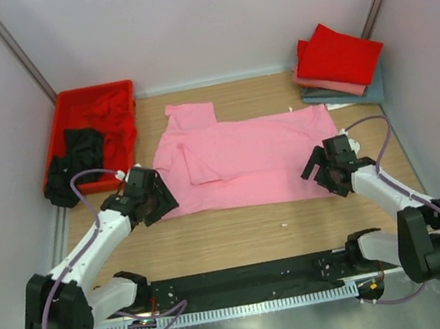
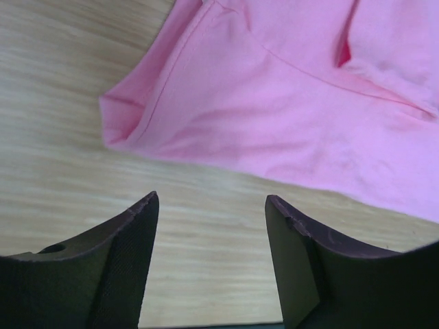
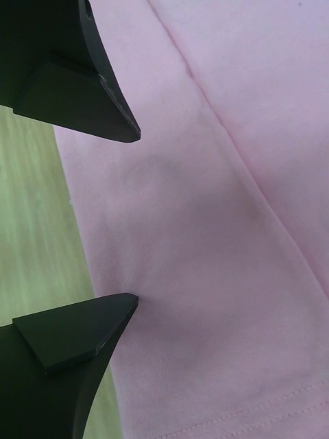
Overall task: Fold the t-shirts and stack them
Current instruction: Fold the tshirt
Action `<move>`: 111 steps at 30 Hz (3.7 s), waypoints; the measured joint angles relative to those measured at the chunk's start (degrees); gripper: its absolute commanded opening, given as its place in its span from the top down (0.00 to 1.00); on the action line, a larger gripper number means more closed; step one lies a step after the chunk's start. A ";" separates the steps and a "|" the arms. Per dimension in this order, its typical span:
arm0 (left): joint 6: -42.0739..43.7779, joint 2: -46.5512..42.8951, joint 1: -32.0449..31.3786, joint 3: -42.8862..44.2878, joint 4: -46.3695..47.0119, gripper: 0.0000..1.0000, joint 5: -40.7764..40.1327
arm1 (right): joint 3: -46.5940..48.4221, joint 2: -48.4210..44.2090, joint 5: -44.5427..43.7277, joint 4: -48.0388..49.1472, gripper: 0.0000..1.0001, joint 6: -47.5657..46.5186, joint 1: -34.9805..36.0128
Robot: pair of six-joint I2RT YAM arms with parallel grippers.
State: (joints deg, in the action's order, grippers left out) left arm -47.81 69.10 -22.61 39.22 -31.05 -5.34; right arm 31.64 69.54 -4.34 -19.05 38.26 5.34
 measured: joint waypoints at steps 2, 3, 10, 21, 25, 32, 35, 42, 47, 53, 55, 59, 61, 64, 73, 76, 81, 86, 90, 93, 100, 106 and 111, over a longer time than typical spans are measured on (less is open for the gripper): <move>0.31 -5.46 0.00 0.98 -4.35 0.33 -0.37 | -0.68 -3.23 -0.07 -4.42 0.01 1.36 1.01; 0.57 -7.63 -0.02 2.19 -6.69 0.32 -0.79 | -0.68 -4.66 -0.26 -6.38 0.01 1.88 1.62; 6.58 -16.41 -0.02 13.57 -17.09 0.31 -2.19 | 8.63 -8.02 -4.48 -14.86 0.05 1.33 9.16; 13.33 -25.81 -0.04 12.39 -18.95 0.29 -6.01 | 53.16 31.47 -13.94 -17.57 0.51 -9.86 45.03; 13.79 -28.20 -0.02 12.31 -18.95 0.29 -7.43 | 65.79 46.18 -14.53 -18.67 0.52 -15.67 48.06; 13.84 -28.92 0.02 12.26 -18.97 0.30 -8.68 | 77.59 60.67 -15.28 -22.53 0.49 -21.03 49.53; 13.84 -28.59 0.15 12.26 -18.97 0.31 -8.70 | 81.18 63.30 -15.28 -24.02 0.49 -21.94 49.75; 13.84 -28.59 1.29 12.17 -18.97 0.31 -8.68 | 85.18 64.46 -15.23 -25.24 0.48 -22.73 50.36; 13.86 -28.81 1.79 12.15 -18.97 0.31 -8.68 | 86.71 65.24 -14.91 -25.31 0.49 -22.88 51.10; 13.86 -28.92 1.92 12.15 -18.97 0.32 -8.66 | 87.03 67.76 -14.58 -25.88 0.53 -22.97 51.45; 13.86 -28.92 2.01 12.15 -18.97 0.31 -8.66 | 87.03 68.41 -14.64 -26.14 0.59 -23.06 51.45; 13.88 -28.92 2.01 12.15 -18.97 0.32 -8.66 | 87.03 68.41 -15.32 -26.32 0.68 -23.37 51.45; 13.88 -28.89 2.01 12.15 -18.97 0.32 -8.66 | 87.03 68.41 -15.80 -26.43 0.76 -23.50 51.45; 13.88 -28.89 2.01 12.15 -18.95 0.32 -8.66 | 87.03 68.41 -16.28 -26.56 0.90 -23.80 51.45; 13.88 -28.89 2.01 12.13 -18.95 0.32 -8.66 | 87.03 68.39 -17.70 -26.73 0.99 -25.05 51.45; 13.88 -28.89 2.03 12.13 -18.97 0.32 -8.66 | 87.03 68.32 -19.06 -26.84 0.99 -25.75 51.43; 13.88 -28.68 2.03 12.04 -18.97 0.33 -8.66 | 87.03 67.65 -20.85 -27.41 0.99 -26.75 50.60; 13.90 -28.26 2.03 12.02 -18.97 0.33 -8.66 | 87.03 66.10 -22.32 -27.47 0.99 -27.85 48.09; 13.90 -28.06 2.03 12.02 -18.97 0.33 -8.63 | 87.03 65.72 -23.04 -27.39 0.93 -28.52 45.64; 13.90 -27.78 2.03 12.00 -18.97 0.34 -8.63 | 87.03 65.72 -23.32 -27.39 0.73 -29.05 43.95; 13.92 -26.69 2.08 12.00 -18.95 0.34 -8.61 | 89.29 65.72 -23.67 -27.34 0.12 -30.84 40.06; 13.92 -25.16 2.08 12.00 -18.95 0.33 -8.61 | 90.86 63.45 -24.65 -26.14 0.12 -30.53 36.02; 12.72 -20.41 2.10 11.85 -17.94 0.34 -7.67 | 72.76 47.98 -24.35 -21.79 0.12 -27.30 32.11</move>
State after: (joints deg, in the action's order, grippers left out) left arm -35.09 48.69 -20.51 51.07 -48.99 -13.02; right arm 104.40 117.51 -28.69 -40.84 10.96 37.45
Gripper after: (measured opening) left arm 0.666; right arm 0.880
